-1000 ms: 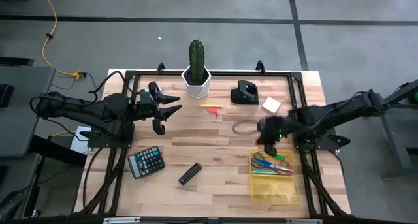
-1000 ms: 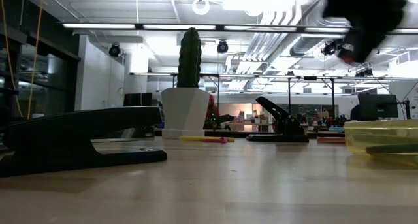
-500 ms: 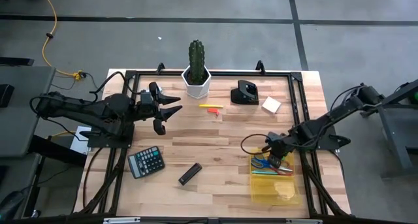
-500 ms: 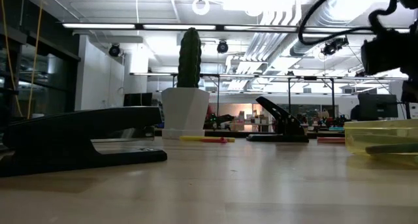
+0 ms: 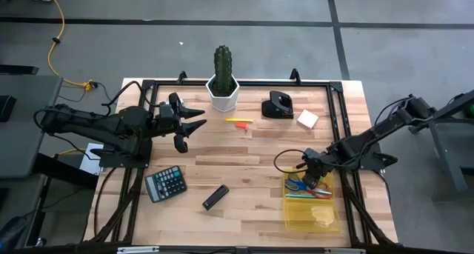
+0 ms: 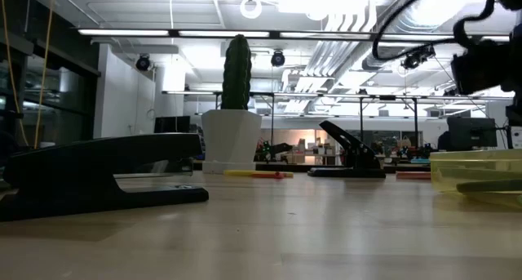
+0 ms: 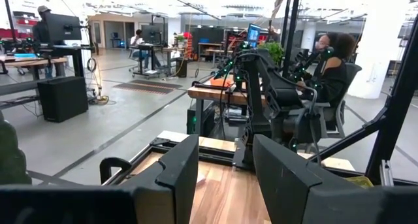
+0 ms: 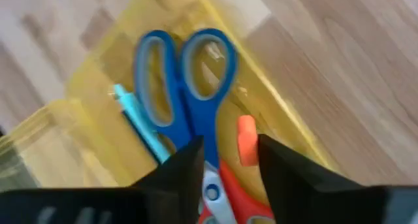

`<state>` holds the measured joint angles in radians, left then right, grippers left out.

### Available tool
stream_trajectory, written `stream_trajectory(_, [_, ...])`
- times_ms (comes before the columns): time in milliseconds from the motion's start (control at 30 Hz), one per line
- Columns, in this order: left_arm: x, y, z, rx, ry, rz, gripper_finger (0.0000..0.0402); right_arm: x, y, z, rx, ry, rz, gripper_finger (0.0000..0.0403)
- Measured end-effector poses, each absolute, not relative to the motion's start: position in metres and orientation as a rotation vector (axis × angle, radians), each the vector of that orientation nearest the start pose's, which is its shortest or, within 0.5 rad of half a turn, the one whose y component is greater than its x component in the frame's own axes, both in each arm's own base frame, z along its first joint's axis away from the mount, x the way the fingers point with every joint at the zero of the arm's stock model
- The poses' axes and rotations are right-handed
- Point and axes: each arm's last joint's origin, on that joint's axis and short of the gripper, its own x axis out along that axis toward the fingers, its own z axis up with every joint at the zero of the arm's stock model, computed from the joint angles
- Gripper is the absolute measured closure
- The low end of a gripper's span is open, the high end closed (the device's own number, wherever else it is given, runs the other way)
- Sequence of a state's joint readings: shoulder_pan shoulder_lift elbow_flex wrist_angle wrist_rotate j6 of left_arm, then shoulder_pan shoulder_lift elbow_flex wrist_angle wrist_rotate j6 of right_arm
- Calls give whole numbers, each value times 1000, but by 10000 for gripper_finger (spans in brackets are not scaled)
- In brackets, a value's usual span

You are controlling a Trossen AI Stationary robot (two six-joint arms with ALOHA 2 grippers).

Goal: Pack school essentials
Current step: Put the small orange eraser on the yellow supply box, then put the sticky note on the yellow supply box

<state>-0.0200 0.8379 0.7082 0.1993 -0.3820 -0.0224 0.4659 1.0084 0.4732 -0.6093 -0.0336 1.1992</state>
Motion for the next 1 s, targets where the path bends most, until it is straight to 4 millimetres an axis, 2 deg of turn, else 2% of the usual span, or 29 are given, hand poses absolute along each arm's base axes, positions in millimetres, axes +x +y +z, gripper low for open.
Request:
stream_trajectory(167, [189, 7, 334, -37, -72, 361, 266, 148, 76, 184, 725, 1210, -206, 217])
stream_trajectory(367, [189, 7, 334, -36, -72, 361, 266, 155, 80, 210, 637, 1184, -87, 199])
stream_trajectory(500, [189, 7, 334, -36, -72, 361, 266, 170, 82, 238, 516, 960, -49, 199])
stream_trajectory(633, [189, 7, 334, -36, -72, 361, 266, 185, 78, 268, 352, 644, -187, 199])
stream_trajectory(833, [189, 7, 334, -37, -72, 361, 266, 203, 51, 302, 168, 403, -367, 199])
stream_trajectory(1000, [189, 7, 334, -40, -73, 355, 266, 212, 31, 326, 71, 252, -343, 199])
